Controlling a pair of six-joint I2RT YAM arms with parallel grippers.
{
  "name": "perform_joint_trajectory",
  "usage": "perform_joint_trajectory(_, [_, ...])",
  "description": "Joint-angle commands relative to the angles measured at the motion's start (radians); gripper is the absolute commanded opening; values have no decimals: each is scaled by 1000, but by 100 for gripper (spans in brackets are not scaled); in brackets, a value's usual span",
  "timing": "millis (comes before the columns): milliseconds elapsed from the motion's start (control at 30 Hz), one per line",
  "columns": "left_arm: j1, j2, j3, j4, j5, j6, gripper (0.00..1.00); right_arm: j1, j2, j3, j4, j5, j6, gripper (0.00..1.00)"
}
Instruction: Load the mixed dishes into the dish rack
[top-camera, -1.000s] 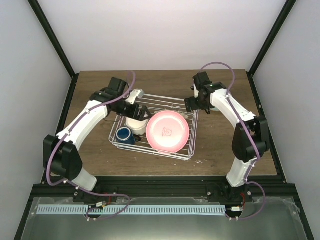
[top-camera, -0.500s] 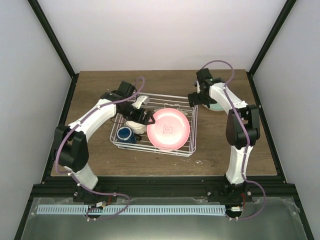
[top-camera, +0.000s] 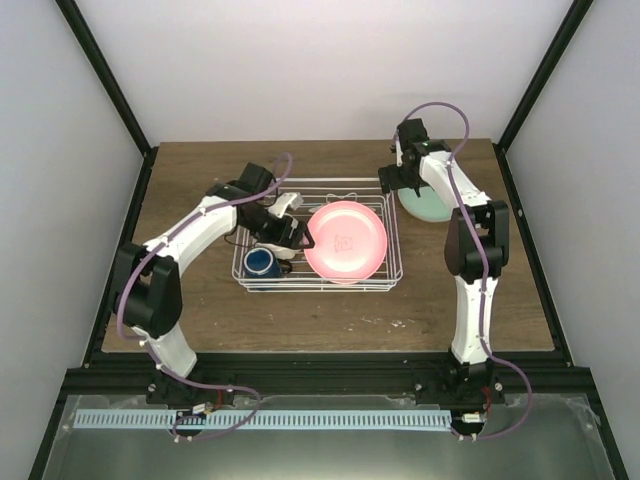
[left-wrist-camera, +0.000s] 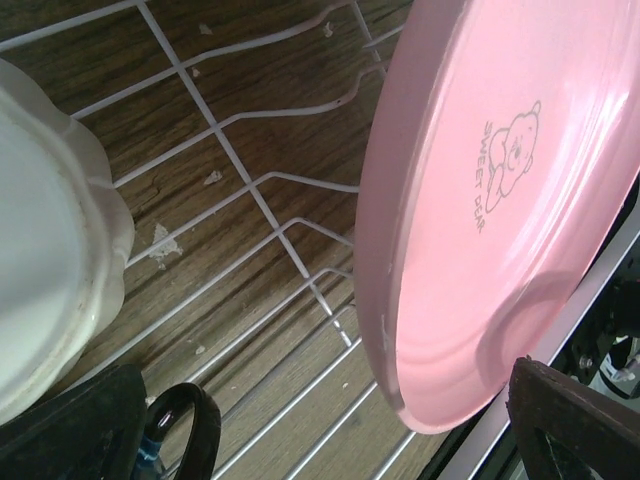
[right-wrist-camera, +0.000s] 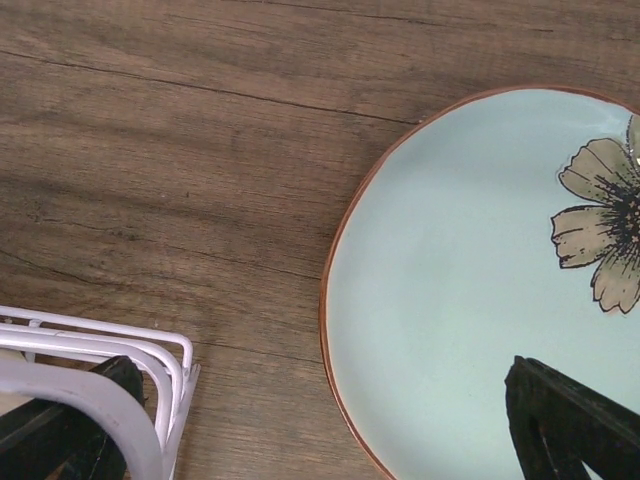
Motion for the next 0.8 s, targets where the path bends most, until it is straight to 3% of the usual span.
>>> perform_joint_trajectory(0, [-8, 31, 47, 34, 38, -12, 100, -18, -14, 28, 28, -17, -25, 100])
perform_joint_trajectory(167, [-13, 52, 64, 40, 52, -14, 99, 8, -100, -75, 61, -80, -96, 99])
perform_joint_trajectory(233, [-17, 60, 70, 39, 61, -12, 94, 18, -135, -104, 63, -90, -98, 96])
perform_joint_trajectory(433, [-22, 73, 68, 40, 90, -10, 55, 44, -226, -157, 13, -28, -86, 83])
perform_joint_trajectory(567, [-28, 81, 61, 44, 117, -7, 36, 49, -283, -181, -16, -9, -74, 77])
perform_joint_trajectory(667, [-35, 81, 51, 56, 127, -6, 25, 51, -323, -198, -31, 9, -68, 77])
perform_joint_trajectory(767, [-38, 86, 41, 75, 133, -6, 22, 52, -351, -218, -46, 32, -66, 76])
